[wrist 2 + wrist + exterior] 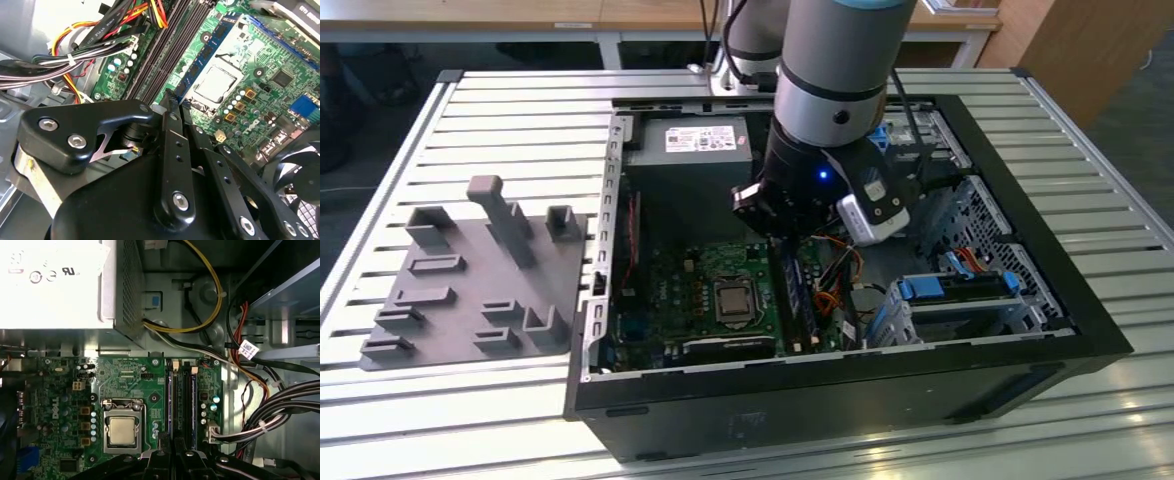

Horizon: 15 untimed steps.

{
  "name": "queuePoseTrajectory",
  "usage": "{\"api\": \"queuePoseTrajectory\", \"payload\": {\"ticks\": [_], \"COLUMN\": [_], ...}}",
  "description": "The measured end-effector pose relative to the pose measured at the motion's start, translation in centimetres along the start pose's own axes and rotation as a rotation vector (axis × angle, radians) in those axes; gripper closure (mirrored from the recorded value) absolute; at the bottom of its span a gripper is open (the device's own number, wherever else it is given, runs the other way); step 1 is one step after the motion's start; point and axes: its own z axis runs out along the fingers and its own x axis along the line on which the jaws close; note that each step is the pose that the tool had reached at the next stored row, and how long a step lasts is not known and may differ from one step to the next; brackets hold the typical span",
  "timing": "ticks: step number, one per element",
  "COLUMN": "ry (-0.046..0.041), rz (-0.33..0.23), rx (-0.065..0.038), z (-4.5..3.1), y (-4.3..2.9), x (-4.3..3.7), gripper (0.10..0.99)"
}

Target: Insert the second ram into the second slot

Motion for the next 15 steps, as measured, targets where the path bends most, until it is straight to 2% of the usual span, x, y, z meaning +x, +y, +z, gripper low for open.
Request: {"api": "queuePoseTrajectory", "payload": {"ticks": [8, 15], "ry": [0.0006, 0.0006], "rz": [0.0, 0.002], "rx": [0.0, -0.002], "z": [1.45, 1.76], "y": [-0.04, -0.05], "x": [-0.09, -0.26], "gripper": [0.949, 0.949]}}
